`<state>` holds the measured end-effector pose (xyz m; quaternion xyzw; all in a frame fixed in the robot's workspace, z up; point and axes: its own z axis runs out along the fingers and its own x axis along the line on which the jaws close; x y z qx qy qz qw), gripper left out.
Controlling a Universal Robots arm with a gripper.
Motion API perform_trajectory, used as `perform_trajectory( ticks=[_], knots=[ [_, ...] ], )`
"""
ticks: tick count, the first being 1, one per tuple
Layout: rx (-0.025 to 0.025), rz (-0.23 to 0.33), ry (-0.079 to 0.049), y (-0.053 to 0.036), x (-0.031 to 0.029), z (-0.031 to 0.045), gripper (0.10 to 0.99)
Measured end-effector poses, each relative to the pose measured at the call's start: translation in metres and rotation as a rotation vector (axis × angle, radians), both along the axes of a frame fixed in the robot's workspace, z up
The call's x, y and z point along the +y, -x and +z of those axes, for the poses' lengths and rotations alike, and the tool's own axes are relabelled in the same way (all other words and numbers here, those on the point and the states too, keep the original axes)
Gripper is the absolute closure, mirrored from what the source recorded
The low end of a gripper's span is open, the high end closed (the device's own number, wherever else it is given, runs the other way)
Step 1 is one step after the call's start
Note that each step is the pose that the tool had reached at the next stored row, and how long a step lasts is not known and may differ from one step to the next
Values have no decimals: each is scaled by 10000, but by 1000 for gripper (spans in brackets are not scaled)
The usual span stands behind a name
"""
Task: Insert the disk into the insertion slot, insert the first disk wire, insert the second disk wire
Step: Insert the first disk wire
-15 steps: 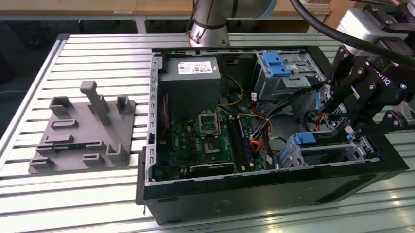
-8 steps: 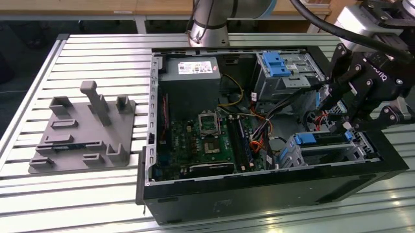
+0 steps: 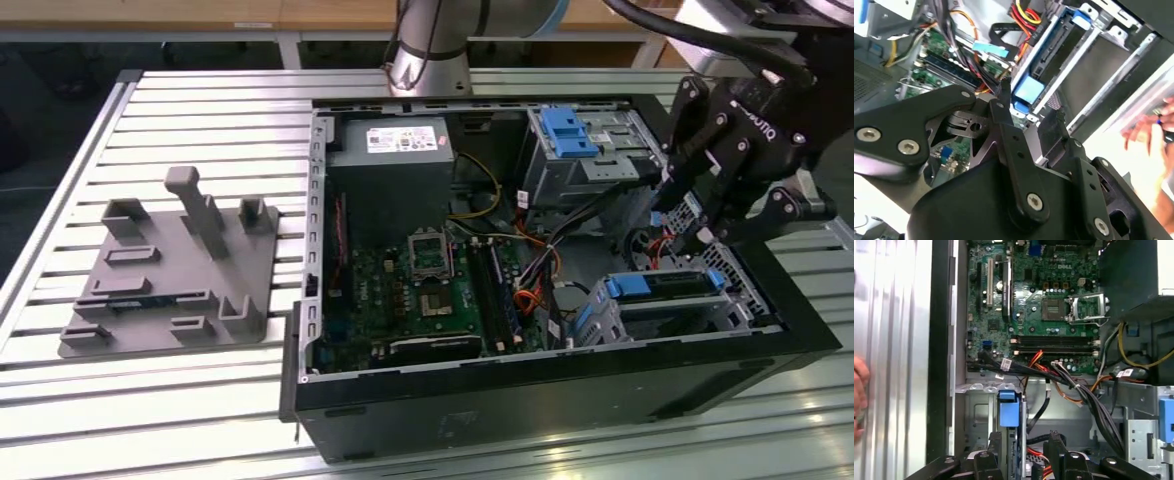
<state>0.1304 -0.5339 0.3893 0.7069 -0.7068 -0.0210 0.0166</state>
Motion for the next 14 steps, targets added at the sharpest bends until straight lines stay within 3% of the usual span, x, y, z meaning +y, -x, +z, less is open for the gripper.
perform_trajectory(
  ticks=[8, 9, 10, 11, 12, 14],
  knots=[
    [-159, -3, 1455, 0, 131, 0, 588],
    [-239, -9, 1611, 0, 147, 0, 588],
    [-345, -21, 1686, 0, 159, 0, 588],
    [-462, -46, 1698, 0, 168, -1, 588],
    [-547, -86, 1698, 0, 172, -1, 588],
    [-670, -207, 1718, 0, 177, -7, 588]
  ],
)
